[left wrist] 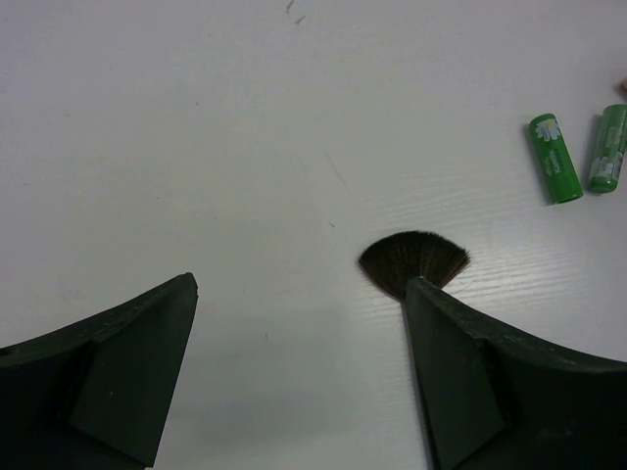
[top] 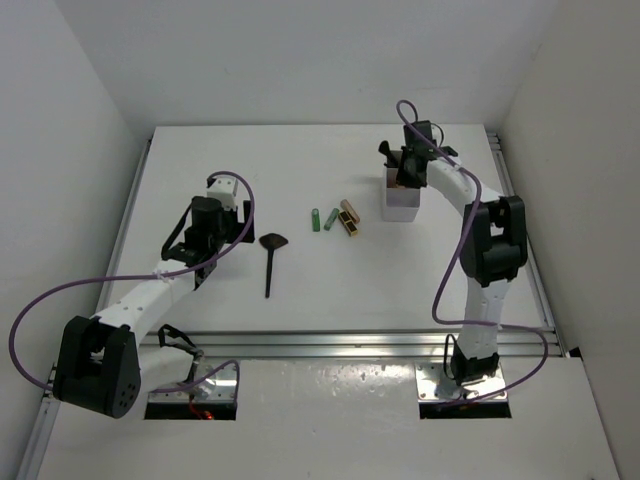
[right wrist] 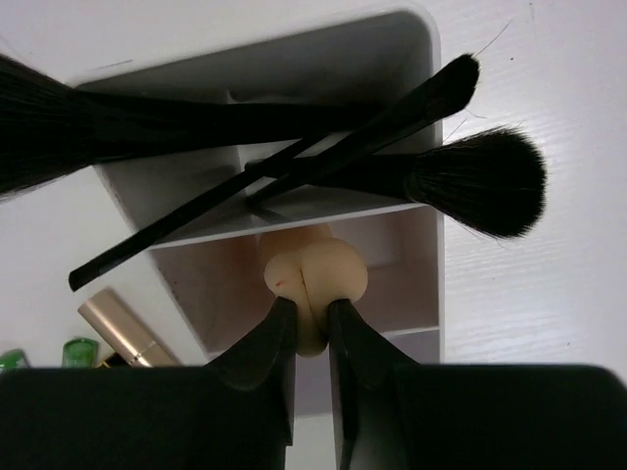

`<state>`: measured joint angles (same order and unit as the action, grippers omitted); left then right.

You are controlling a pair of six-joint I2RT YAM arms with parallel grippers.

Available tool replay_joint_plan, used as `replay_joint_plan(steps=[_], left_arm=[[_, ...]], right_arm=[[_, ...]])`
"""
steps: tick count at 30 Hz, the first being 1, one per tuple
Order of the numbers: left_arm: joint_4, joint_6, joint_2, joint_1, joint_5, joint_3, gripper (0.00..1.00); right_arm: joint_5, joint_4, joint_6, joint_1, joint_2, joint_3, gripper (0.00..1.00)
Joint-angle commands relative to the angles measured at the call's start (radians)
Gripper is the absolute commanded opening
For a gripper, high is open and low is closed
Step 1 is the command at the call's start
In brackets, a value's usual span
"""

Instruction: Organize the makeup

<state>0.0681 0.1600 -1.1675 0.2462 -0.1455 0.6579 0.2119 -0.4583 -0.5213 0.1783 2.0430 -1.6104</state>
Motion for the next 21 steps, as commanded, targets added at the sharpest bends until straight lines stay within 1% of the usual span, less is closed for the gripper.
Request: replay_joint_plan(steps=[1,2,4,5,8,11,12,16,18,20,21], left_arm=[[0.029,0.015,0.009,-0.013,0.007,-0.006,0.93],[0.029,0.015,0.009,-0.013,0.007,-0.006,0.93],[0.029,0.015,0.009,-0.013,0.007,-0.006,0.93],[0.029,0.015,0.009,-0.013,0.007,-0.006,0.93],[0.029,0.015,0.009,-0.013,0.007,-0.006,0.93],[0.029,0.015,0.009,-0.013,0.017,-0.015,0.93],[0.029,0.015,0.009,-0.013,0.017,-0.015,0.93],[0.038,0.015,0.009,-0.013,0.026,-0.024,0.93],[0.047,0.006,0.009,-0.013,0.026,-0.024,0.93],[0.056,0.006,0.009,-0.013,0.026,-0.034,0.93],[0.056,0.006,0.009,-0.013,0.026,-0.034,0.93]], right_arm=[[0.017,0.012,-0.039,-0.002,0.002,-0.010,0.18],[0.008,0.024,-0.036,-0.005,0.002,-0.006,0.27],[-0.008,0.021,-0.007,-0.002,0.005,-0.025,0.38],[-0.009,0.001,0.000,-0.002,0.006,-0.034,0.47],[-0.019,-0.016,0.033,0.001,-0.016,-0.040,0.60],[-0.023,-0.019,0.063,0.015,-0.047,-0.023,0.65],[-0.023,-0.017,0.093,0.019,-0.053,-0.022,0.65],[-0.023,-0.022,0.178,0.055,-0.098,-0.040,0.71],[-0.029,-0.023,0.243,0.085,-0.110,-0.046,0.72],[-0.067,-0.025,0.288,0.107,-0.139,-0.042,0.72],[-0.080,-0.019,0.317,0.143,-0.153,-0.031,0.72]])
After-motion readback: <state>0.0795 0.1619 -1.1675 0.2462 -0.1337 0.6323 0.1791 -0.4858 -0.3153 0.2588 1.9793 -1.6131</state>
